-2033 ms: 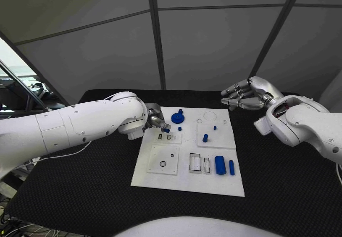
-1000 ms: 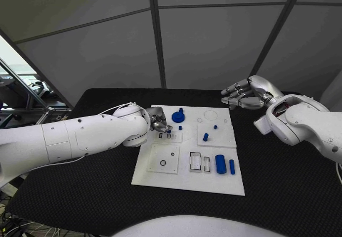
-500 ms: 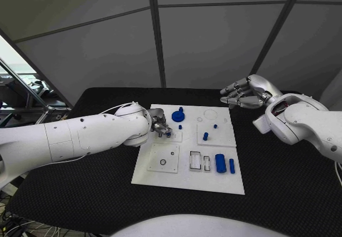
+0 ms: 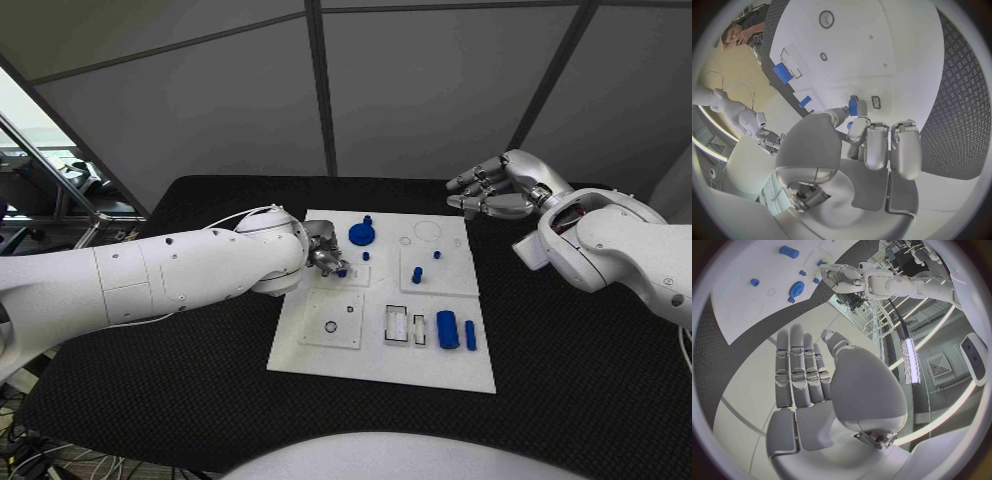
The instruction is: Assemble the parts on the task board
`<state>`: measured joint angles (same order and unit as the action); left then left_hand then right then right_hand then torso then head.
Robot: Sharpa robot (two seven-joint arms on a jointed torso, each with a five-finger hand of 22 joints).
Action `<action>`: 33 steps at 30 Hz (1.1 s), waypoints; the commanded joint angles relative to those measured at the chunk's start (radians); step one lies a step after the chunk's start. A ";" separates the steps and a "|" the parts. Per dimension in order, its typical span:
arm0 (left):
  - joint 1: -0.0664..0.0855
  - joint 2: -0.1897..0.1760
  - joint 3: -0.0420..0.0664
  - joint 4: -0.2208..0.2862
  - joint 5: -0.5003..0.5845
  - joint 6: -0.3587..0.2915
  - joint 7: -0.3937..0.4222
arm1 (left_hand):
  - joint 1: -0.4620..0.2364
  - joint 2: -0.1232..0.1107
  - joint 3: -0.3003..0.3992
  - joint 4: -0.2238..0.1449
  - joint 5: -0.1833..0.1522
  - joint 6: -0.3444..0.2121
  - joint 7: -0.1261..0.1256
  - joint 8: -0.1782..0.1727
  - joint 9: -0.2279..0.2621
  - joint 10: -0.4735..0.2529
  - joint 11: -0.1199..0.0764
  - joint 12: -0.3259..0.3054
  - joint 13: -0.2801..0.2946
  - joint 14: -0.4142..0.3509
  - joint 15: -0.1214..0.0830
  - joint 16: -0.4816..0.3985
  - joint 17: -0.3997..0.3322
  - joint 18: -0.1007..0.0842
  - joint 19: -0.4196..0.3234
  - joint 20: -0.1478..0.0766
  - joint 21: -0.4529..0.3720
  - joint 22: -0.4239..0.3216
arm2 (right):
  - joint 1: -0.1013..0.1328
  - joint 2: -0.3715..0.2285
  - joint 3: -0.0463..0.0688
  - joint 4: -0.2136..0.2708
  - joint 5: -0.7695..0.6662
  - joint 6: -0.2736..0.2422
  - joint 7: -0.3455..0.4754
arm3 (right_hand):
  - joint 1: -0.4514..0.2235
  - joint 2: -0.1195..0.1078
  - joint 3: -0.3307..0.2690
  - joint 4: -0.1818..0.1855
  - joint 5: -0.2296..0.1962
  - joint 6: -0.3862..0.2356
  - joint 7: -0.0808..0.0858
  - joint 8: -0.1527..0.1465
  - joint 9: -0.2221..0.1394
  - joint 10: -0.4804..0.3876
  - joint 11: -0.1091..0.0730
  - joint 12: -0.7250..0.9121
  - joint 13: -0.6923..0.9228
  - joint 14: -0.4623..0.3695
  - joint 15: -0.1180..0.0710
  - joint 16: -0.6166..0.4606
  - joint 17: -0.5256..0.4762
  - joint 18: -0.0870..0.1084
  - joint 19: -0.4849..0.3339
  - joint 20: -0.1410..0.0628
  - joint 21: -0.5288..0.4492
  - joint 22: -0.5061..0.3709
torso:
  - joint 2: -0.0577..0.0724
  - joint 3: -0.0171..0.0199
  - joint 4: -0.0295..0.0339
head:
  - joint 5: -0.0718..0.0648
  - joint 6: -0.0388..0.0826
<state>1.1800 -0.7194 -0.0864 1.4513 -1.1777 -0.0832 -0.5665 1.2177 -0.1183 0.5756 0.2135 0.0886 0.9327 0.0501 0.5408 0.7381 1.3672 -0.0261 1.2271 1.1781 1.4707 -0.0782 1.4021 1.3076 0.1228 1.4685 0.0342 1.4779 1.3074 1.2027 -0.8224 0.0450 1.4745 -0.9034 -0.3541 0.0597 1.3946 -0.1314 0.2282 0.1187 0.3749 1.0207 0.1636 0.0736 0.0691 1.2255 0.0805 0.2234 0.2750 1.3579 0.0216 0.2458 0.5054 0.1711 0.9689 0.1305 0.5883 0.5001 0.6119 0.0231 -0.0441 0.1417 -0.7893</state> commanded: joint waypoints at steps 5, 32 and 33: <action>-0.001 -0.004 -0.001 0.004 -0.007 0.036 -0.017 | -0.001 0.006 0.128 -0.119 0.003 -0.003 -0.007 0.004 0.003 -0.003 -0.003 -0.006 -0.001 0.050 -0.006 -0.005 0.075 -0.088 0.016 -0.005 0.001 0.132 | 0.002 0.002 0.001 0.001 -0.003 0.007 0.002 | -0.005 -0.003 0.002 0.005 0.006 0.000 0.005 -0.003 -0.001 0.001 0.005 -0.005 -0.002 0.004 0.000 -0.005 0.000 0.010 0.002 0.005 -0.003 -0.001 | 0.000 0.0004 0.0005 | 0.005 0.000; 0.000 0.014 -0.001 -0.009 -0.007 0.065 -0.017 | -0.116 -0.013 0.043 -0.077 -0.007 0.027 -0.018 0.018 0.020 0.007 -0.009 0.002 0.005 0.050 -0.011 -0.005 0.076 -0.089 0.019 -0.008 0.000 0.138 | 0.002 0.006 0.001 0.001 -0.003 0.012 0.003 | -0.005 0.000 0.005 0.006 0.008 0.001 0.004 -0.002 0.000 0.001 0.004 -0.006 -0.004 0.006 0.000 -0.010 -0.001 0.011 0.005 0.005 -0.005 -0.002 | 0.000 0.0004 -0.0003 | 0.003 -0.006; 0.000 0.017 -0.001 -0.012 -0.007 0.068 -0.017 | -0.123 -0.013 0.033 -0.073 -0.007 0.029 -0.018 0.017 0.021 0.007 -0.010 0.003 0.006 0.050 -0.011 -0.005 0.076 -0.089 0.020 -0.009 0.001 0.140 | 0.002 0.007 0.001 0.001 -0.003 0.012 0.004 | -0.005 0.000 0.005 0.006 0.008 0.001 0.004 -0.002 0.000 0.001 0.004 -0.006 -0.004 0.006 0.000 -0.010 -0.001 0.011 0.005 0.005 -0.005 -0.002 | 0.001 0.0005 -0.0006 | 0.003 -0.007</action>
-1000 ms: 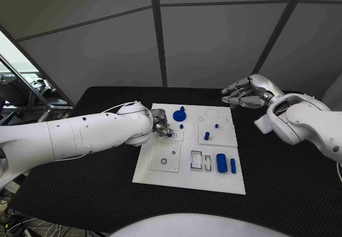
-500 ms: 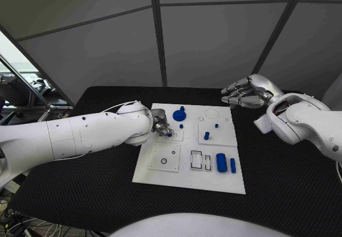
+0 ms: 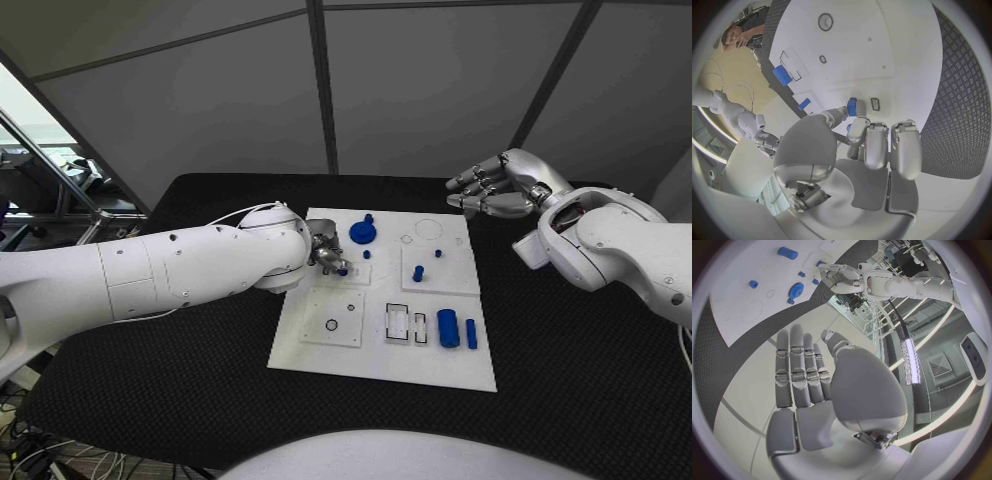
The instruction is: Assemble the parts on the task board
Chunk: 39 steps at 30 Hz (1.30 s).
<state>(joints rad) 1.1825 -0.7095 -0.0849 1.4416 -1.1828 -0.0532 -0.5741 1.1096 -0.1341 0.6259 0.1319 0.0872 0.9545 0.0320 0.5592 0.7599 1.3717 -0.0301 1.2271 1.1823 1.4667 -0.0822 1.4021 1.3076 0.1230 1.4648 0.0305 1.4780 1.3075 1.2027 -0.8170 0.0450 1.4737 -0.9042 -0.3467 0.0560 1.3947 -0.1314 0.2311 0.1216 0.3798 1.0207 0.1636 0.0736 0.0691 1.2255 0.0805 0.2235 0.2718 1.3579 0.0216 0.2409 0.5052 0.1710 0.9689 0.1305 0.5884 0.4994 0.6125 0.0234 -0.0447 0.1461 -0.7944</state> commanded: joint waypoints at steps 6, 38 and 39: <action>-0.003 0.018 -0.002 -0.014 -0.002 0.046 -0.012 | -0.030 0.007 -0.043 0.020 -0.005 0.016 -0.003 0.001 0.001 0.005 -0.008 0.006 0.005 0.054 -0.009 -0.005 0.077 -0.090 0.025 -0.007 0.002 0.142 | 0.002 0.003 0.001 0.001 -0.002 0.008 0.008 | -0.009 -0.001 0.002 0.006 0.007 0.001 0.004 -0.002 0.000 0.001 0.005 -0.007 -0.003 0.007 0.000 -0.009 -0.001 0.011 0.006 0.005 -0.007 -0.002 | 0.000 0.0003 -0.0008 | 0.001 -0.001; -0.002 0.048 -0.002 -0.067 -0.002 0.059 -0.014 | -0.106 -0.001 -0.237 0.092 -0.006 0.043 -0.008 0.006 0.011 0.023 -0.013 0.032 0.032 0.055 -0.013 -0.005 0.079 -0.098 0.046 -0.013 0.023 0.175 | 0.002 0.004 0.001 -0.002 0.001 0.021 0.012 | -0.022 -0.005 0.003 0.017 0.016 -0.003 0.007 -0.004 -0.001 -0.007 0.009 -0.013 -0.012 0.006 0.004 -0.029 -0.005 0.009 0.003 0.008 -0.019 -0.008 | -0.001 -0.0001 0.0009 | -0.006 -0.003; -0.002 0.048 -0.002 -0.068 -0.002 0.058 -0.014 | -0.109 -0.001 -0.252 0.099 -0.005 0.044 -0.009 0.006 0.011 0.024 -0.013 0.033 0.033 0.055 -0.014 -0.005 0.079 -0.098 0.047 -0.013 0.023 0.176 | 0.002 0.004 0.001 -0.003 0.001 0.021 0.012 | -0.023 -0.005 0.003 0.017 0.015 -0.004 0.007 -0.004 -0.001 -0.007 0.009 -0.013 -0.012 0.006 0.005 -0.030 -0.005 0.009 0.003 0.008 -0.020 -0.008 | -0.001 -0.0001 0.0011 | -0.006 -0.003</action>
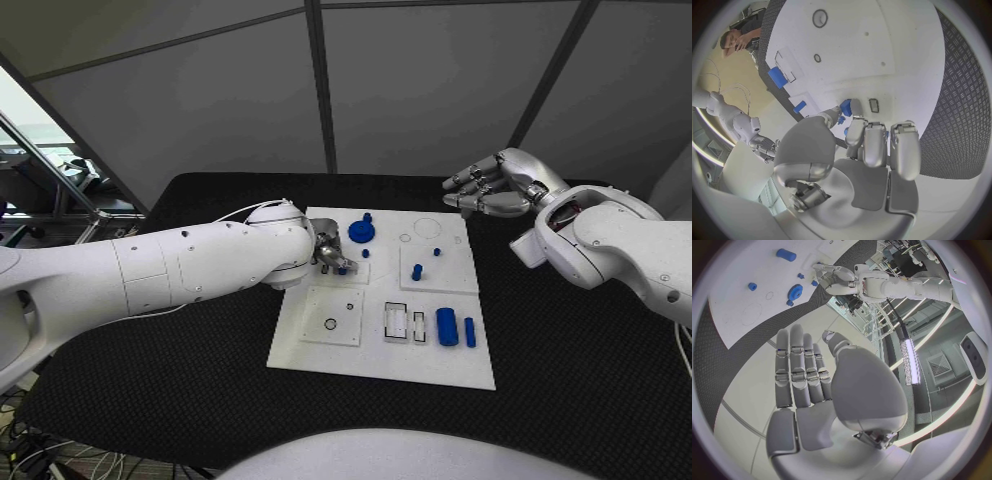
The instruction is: Assemble the parts on the task board
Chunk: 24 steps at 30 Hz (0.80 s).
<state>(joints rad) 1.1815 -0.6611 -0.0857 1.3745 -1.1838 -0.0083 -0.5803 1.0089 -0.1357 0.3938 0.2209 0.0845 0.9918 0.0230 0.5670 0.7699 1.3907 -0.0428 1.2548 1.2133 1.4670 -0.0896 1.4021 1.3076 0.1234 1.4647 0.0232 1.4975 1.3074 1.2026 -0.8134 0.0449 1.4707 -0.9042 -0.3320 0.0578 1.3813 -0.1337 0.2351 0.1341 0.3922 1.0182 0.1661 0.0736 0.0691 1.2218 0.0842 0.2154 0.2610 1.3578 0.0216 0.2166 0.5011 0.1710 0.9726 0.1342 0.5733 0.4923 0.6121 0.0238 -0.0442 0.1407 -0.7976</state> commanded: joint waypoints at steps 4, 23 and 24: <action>-0.001 -0.004 -0.001 -0.002 -0.001 0.002 -0.007 | -0.015 -0.002 -0.085 0.035 -0.003 0.007 -0.002 -0.004 0.002 0.006 -0.002 0.006 0.003 0.055 -0.008 -0.005 0.080 -0.099 0.049 -0.007 0.006 0.181 | 0.002 0.000 0.001 0.000 0.003 0.006 0.010 | -0.011 -0.003 -0.001 0.006 0.002 -0.003 0.006 -0.005 -0.001 -0.006 0.007 -0.007 -0.004 0.004 0.006 -0.010 -0.002 0.009 -0.001 0.006 -0.009 -0.003 | 0.000 -0.0010 0.0008 | -0.003 0.003; -0.002 -0.028 0.079 0.012 0.072 -0.026 0.048 | 0.008 0.013 -0.225 0.068 -0.001 -0.002 0.001 -0.014 0.003 -0.007 0.001 -0.011 -0.014 0.055 -0.006 -0.006 0.080 -0.095 0.040 -0.006 -0.008 0.169 | 0.002 0.002 0.001 -0.013 0.024 -0.004 0.018 | -0.047 -0.004 -0.036 0.043 -0.065 -0.029 0.022 -0.005 -0.001 -0.051 0.030 -0.028 -0.042 -0.030 0.031 -0.079 -0.024 0.008 -0.021 0.030 -0.075 -0.040 | -0.001 -0.0007 0.0003 | -0.001 0.007; -0.001 -0.031 0.086 0.015 0.074 -0.022 0.048 | 0.009 0.012 -0.230 0.068 -0.002 -0.002 0.002 -0.014 0.003 -0.007 0.001 -0.012 -0.014 0.055 -0.006 -0.006 0.080 -0.095 0.040 -0.006 -0.008 0.168 | 0.002 0.002 0.001 -0.013 0.025 -0.004 0.018 | -0.048 -0.004 -0.037 0.044 -0.065 -0.029 0.023 -0.005 -0.001 -0.052 0.030 -0.028 -0.043 -0.031 0.031 -0.080 -0.025 0.008 -0.021 0.030 -0.076 -0.041 | -0.001 -0.0005 -0.0002 | 0.000 0.008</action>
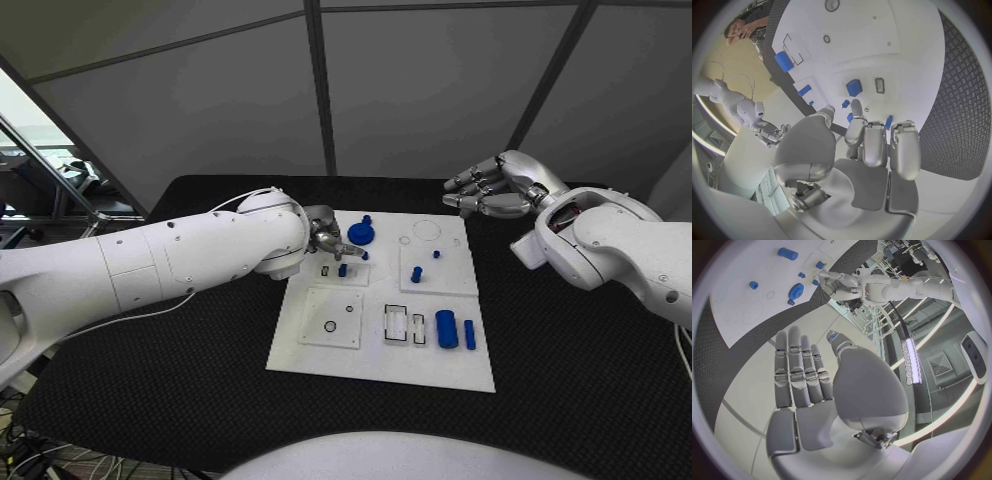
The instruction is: Assemble the parts on the task board
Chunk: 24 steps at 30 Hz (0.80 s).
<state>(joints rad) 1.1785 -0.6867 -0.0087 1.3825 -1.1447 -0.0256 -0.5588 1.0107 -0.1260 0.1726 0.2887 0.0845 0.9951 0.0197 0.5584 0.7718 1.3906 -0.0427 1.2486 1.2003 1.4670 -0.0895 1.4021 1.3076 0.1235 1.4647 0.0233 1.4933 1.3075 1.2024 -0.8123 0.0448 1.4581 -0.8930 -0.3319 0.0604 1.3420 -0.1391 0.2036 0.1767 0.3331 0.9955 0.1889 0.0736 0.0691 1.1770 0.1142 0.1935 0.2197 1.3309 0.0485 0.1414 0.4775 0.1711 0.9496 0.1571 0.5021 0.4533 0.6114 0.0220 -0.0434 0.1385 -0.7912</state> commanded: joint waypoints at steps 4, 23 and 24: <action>0.003 -0.023 0.038 0.019 0.047 0.034 0.023 | 0.014 0.003 -0.026 -0.001 -0.002 -0.008 0.006 -0.008 0.001 -0.012 0.002 -0.012 -0.009 0.055 -0.005 -0.006 0.080 -0.093 0.035 -0.005 -0.010 0.162 | 0.002 0.001 0.001 -0.003 0.015 -0.003 0.015 | -0.009 0.002 -0.008 0.002 -0.006 -0.008 0.000 -0.005 -0.001 -0.009 0.001 -0.007 -0.003 -0.004 0.005 -0.007 -0.002 0.009 0.002 0.008 -0.008 -0.004 | 0.000 0.0010 -0.0001 | 0.003 0.001; 0.062 0.081 0.061 -0.260 0.038 0.211 0.038 | 0.174 0.067 -0.120 -0.005 0.005 -0.090 0.071 -0.158 -0.151 -0.138 0.058 -0.172 -0.181 0.053 0.041 -0.010 0.078 -0.081 0.005 0.037 -0.056 0.124 | 0.002 0.008 0.001 -0.011 0.016 0.006 0.009 | 0.003 0.010 -0.013 0.001 0.019 -0.009 0.001 -0.002 0.000 -0.011 0.000 -0.003 -0.014 0.001 0.005 -0.018 -0.007 0.011 0.009 0.010 -0.022 -0.013 | 0.004 0.0012 -0.0035 | 0.007 0.008; 0.063 0.089 0.058 -0.274 0.034 0.218 0.039 | 0.175 0.068 -0.122 -0.004 0.005 -0.086 0.070 -0.158 -0.154 -0.137 0.058 -0.171 -0.180 0.053 0.041 -0.010 0.078 -0.081 0.005 0.037 -0.056 0.125 | 0.002 0.008 0.001 -0.011 0.016 0.007 0.008 | 0.004 0.010 -0.014 0.001 0.023 -0.010 0.001 -0.001 0.000 -0.011 0.000 -0.003 -0.015 0.001 0.005 -0.019 -0.008 0.011 0.010 0.010 -0.023 -0.014 | 0.004 0.0013 -0.0033 | 0.007 0.007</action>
<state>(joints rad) 1.2382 -0.6041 0.0504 1.1217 -1.0947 0.1276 -0.5406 1.1757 -0.0588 0.0551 0.2840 0.0846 0.9031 0.0912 0.4042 0.6205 1.2526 0.0169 1.0721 1.0181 1.4651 -0.0551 1.3981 1.3076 0.1234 1.4665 0.0505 1.4354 1.3074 1.2023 -0.8050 0.0447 1.4449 -0.8815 -0.3309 0.0615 1.3420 -0.1391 0.1957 0.1783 0.3506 0.9955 0.1888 0.0736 0.0692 1.1699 0.1142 0.1935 0.2059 1.3309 0.0485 0.1275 0.4707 0.1709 0.9563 0.1644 0.4826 0.4411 0.6144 0.0238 -0.0461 0.1466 -0.7823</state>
